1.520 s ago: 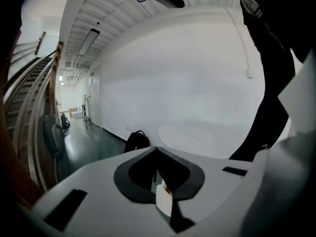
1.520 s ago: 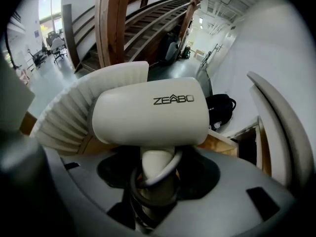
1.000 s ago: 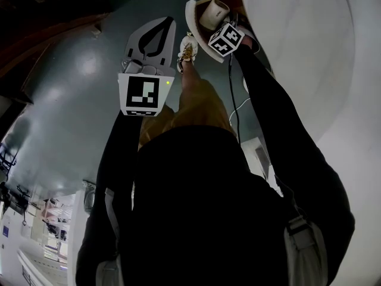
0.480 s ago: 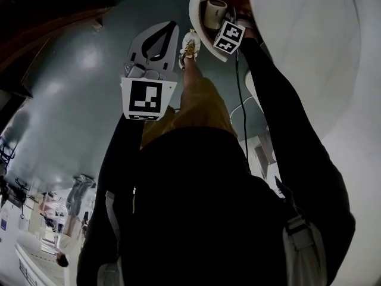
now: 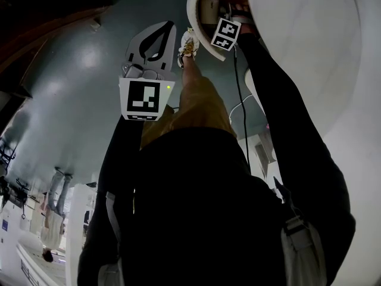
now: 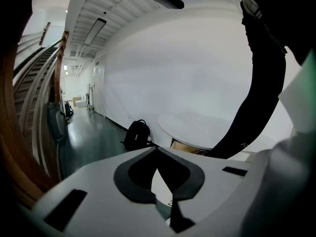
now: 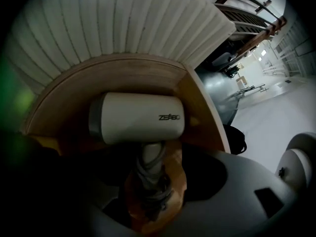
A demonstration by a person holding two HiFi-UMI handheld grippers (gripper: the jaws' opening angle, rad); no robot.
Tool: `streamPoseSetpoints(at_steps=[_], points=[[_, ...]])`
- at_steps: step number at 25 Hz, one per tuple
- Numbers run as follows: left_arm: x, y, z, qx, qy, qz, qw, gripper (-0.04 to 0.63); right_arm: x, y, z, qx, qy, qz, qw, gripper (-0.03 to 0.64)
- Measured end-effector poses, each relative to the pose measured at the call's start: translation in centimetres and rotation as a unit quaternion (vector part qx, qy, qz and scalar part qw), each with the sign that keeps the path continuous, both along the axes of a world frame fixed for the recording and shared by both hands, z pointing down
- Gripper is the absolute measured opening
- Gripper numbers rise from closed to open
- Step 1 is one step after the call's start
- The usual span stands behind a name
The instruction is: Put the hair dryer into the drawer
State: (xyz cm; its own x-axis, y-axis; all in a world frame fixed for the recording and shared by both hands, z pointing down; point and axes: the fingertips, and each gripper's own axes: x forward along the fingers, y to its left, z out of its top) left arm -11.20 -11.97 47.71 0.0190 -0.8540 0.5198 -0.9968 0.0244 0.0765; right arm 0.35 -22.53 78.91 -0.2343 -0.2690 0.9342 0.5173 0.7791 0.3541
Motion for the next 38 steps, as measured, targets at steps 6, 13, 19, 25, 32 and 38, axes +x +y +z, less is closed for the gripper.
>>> streamPoseSetpoints(at_steps=[6, 13, 19, 25, 32, 38], points=[[-0.1, -0.5, -0.1, 0.006, 0.000, 0.006, 1.0000, 0.015, -0.6, -0.1, -0.4, 0.002, -0.008, 0.028, 1.000, 0.311], [0.0, -1.1, -1.8, 0.023, -0.006, 0.015, 0.9996, 0.015, 0.6, 0.7, -1.3, -0.026, -0.017, 0.082, 0.996, 0.311], [-0.3, -1.1, -3.0, 0.040, -0.010, 0.025, 0.9989, 0.015, 2.6, 2.5, -1.8, -0.049, -0.029, 0.141, 0.988, 0.311], [-0.2, -1.1, -4.5, 0.055, -0.013, 0.051, 0.9971, 0.015, 4.1, 3.6, -3.7, -0.059, -0.047, 0.220, 0.973, 0.311], [0.0, -0.7, -6.2, 0.078, -0.019, 0.086, 0.9930, 0.015, 5.5, 4.3, -6.1, -0.040, -0.077, 0.272, 0.959, 0.311], [0.3, -0.2, -7.5, 0.099, -0.017, 0.120, 0.9877, 0.015, 6.2, 3.9, -9.8, -0.005, -0.126, 0.331, 0.935, 0.311]])
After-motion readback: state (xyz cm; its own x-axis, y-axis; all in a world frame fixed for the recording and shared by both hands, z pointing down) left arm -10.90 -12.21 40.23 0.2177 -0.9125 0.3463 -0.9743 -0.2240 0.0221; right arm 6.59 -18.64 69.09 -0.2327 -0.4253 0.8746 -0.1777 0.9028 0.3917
